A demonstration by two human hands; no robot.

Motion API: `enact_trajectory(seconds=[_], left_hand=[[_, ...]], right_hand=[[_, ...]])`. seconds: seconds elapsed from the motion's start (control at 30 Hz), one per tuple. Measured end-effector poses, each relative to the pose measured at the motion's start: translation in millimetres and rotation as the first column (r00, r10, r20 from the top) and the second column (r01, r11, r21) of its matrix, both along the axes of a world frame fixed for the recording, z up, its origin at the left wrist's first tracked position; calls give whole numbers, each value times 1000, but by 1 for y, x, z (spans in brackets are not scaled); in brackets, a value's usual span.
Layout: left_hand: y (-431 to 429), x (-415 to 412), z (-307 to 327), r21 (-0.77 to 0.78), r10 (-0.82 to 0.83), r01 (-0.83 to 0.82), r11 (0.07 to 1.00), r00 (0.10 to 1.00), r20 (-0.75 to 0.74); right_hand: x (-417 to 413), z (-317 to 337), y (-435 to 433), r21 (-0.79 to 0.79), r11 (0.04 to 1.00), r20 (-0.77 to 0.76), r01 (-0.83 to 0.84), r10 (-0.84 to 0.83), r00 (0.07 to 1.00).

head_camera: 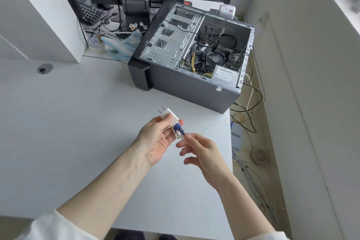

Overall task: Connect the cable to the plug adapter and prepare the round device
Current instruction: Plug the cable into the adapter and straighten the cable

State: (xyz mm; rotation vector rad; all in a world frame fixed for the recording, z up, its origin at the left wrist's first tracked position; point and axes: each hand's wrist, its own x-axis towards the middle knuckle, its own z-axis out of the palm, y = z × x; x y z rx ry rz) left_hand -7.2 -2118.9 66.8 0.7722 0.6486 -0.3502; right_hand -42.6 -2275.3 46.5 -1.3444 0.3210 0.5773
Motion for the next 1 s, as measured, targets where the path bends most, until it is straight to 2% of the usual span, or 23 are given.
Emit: enact_trajectory(seconds=[0.27,0.63,1.0], left_hand=[[6,-5,7,61,-1,1,998,1000,-3],[0,-9,3,115,-5,1,993,1000,29],[-2,-8,3,162,-37,26,986,997,71]], right_hand=[[9,6,-1,36,999,9,-15,15,1000],[17,7,-1,22,998,-147,-57,60,987],[20,6,0,-18,999,-158,-32,29,987]])
